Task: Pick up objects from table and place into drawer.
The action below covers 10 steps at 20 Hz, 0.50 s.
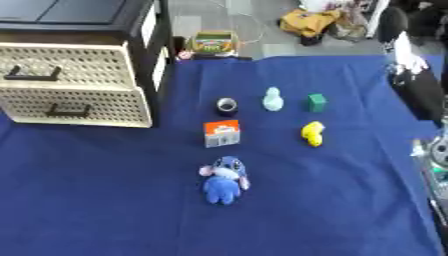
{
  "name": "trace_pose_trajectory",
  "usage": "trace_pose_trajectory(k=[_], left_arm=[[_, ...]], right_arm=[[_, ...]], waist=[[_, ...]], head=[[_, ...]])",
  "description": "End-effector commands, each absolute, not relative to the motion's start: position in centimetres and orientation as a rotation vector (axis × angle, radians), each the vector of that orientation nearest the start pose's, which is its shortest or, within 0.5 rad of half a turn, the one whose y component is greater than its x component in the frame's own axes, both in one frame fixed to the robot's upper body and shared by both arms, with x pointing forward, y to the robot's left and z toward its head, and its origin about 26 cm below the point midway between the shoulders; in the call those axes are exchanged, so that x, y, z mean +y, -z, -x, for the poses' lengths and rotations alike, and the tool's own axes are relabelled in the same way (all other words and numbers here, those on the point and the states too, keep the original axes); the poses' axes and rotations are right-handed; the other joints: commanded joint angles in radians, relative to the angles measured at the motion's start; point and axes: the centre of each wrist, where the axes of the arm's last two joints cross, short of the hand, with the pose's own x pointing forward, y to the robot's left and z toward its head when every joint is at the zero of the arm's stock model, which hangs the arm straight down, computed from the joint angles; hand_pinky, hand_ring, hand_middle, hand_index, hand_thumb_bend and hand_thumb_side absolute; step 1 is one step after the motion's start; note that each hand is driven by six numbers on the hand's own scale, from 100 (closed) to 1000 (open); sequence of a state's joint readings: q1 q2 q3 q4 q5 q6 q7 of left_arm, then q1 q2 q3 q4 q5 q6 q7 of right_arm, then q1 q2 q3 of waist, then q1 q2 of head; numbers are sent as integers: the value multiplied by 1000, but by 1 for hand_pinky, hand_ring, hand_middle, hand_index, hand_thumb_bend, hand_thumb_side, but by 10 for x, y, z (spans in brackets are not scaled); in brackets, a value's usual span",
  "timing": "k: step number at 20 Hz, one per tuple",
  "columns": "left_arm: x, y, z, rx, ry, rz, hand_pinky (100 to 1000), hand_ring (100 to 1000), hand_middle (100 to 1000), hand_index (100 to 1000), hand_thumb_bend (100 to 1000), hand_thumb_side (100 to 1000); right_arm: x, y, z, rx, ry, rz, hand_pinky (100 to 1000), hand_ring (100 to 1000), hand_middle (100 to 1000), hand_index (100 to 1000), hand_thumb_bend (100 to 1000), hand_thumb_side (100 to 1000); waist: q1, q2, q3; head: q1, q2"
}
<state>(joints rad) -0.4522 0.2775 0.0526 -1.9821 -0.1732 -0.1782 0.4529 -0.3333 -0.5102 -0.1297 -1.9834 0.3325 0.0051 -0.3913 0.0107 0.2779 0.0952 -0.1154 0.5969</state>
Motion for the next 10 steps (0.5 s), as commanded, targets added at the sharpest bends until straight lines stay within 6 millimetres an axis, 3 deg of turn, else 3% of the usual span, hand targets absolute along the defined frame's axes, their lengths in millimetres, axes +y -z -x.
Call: trace_pose_trajectory(k=[1,6,10], left_arm=[[262,-263,-309,3411,72,788,582,491,500,825,100,915],[274,-292,-305,3266,-179,1068,546,478,498,829,100,909],[276,-307,-303,3202,-338,1187,524,465,487,828,100,935]], right_arm=[[-317,-249,-295,-2405,-177,1040,632,590,492,768,447,802],[-318,-251,-294,-2407,-184,1051,632,590,493,769,447,803],[-318,-254,-294,-2415,-184,1058,632,591,493,769,447,803]], waist=[[4,-22,3],[14,-20,4],[18,-13,-2]], head=[[3,4],[20,35],[31,58]])
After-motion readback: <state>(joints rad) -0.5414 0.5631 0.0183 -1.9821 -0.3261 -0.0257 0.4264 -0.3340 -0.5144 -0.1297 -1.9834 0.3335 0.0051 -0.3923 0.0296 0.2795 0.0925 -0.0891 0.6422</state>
